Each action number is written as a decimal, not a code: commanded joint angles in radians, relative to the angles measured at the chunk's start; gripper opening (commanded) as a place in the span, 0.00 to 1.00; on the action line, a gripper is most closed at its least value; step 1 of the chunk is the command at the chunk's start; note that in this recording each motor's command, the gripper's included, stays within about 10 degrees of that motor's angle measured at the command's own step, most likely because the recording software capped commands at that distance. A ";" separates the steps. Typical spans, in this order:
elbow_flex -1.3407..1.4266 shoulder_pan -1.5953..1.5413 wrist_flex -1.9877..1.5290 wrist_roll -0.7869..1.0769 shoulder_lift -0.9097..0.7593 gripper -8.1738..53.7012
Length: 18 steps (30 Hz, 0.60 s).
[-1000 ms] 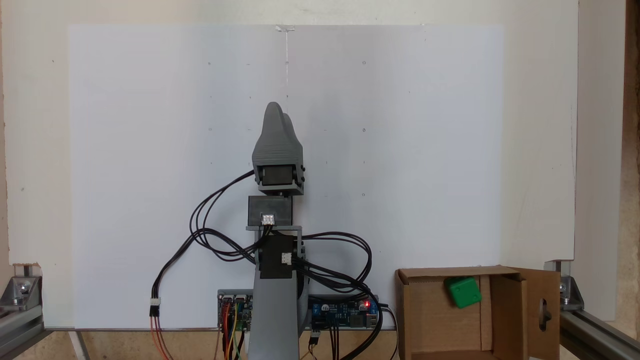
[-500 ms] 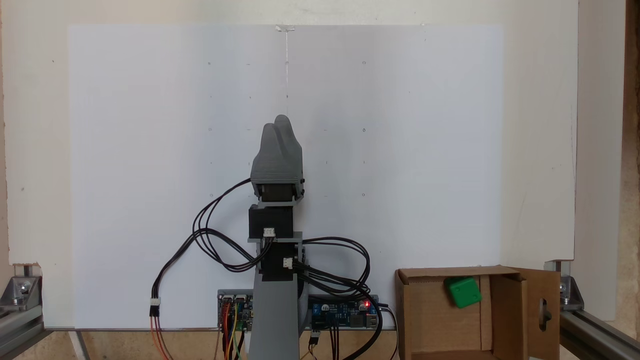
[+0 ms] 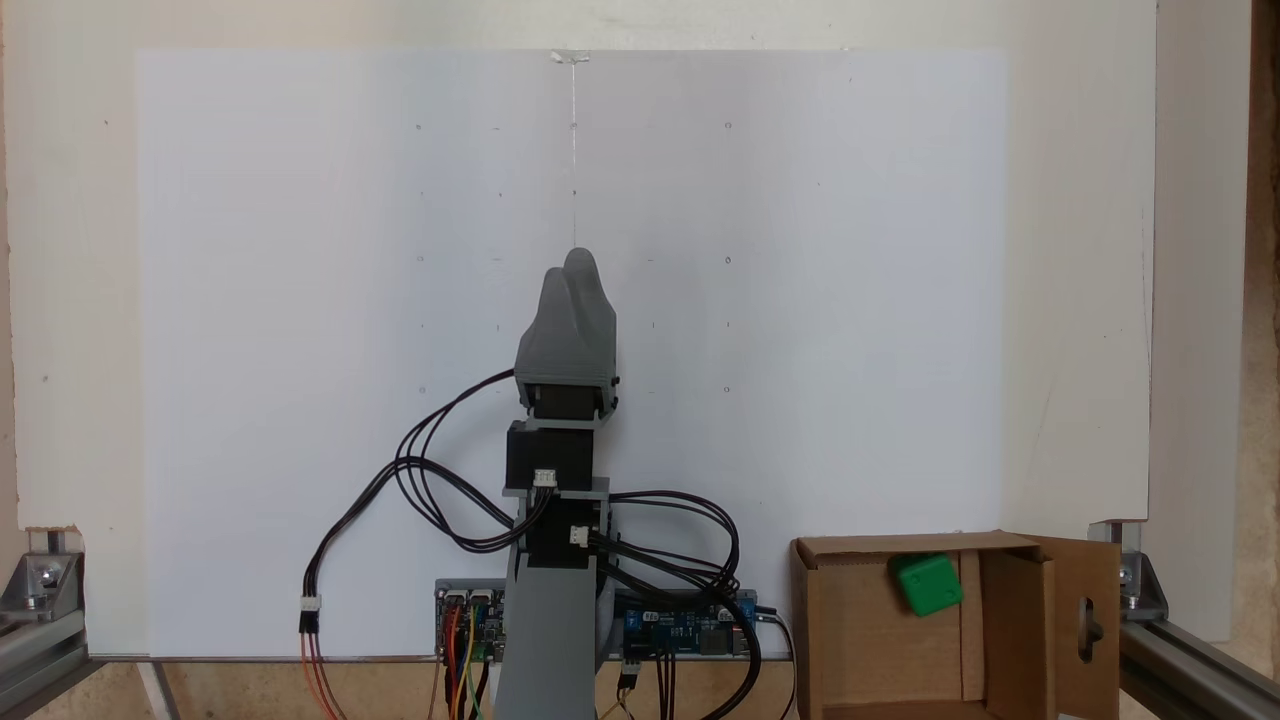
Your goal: Grasp a green dice and put it in the bin.
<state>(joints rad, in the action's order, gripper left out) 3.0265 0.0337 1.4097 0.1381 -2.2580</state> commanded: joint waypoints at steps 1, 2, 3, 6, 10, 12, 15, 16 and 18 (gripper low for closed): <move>-0.003 0.003 0.095 -0.043 -0.112 0.83; -0.002 0.003 0.095 -0.043 -0.112 0.83; 0.002 0.002 0.095 -0.043 -0.112 0.83; 0.038 0.003 0.110 -0.043 -0.112 0.84; 0.051 0.000 0.121 -0.044 -0.110 0.85; 0.054 -0.005 0.121 -0.044 -0.109 0.85; 0.064 -0.008 0.121 -0.044 -0.109 0.85; 0.069 -0.008 0.121 -0.044 -0.109 0.85; 0.077 -0.008 0.121 -0.044 -0.109 0.85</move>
<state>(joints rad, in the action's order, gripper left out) 3.0680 0.0322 1.4619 0.1381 -2.2580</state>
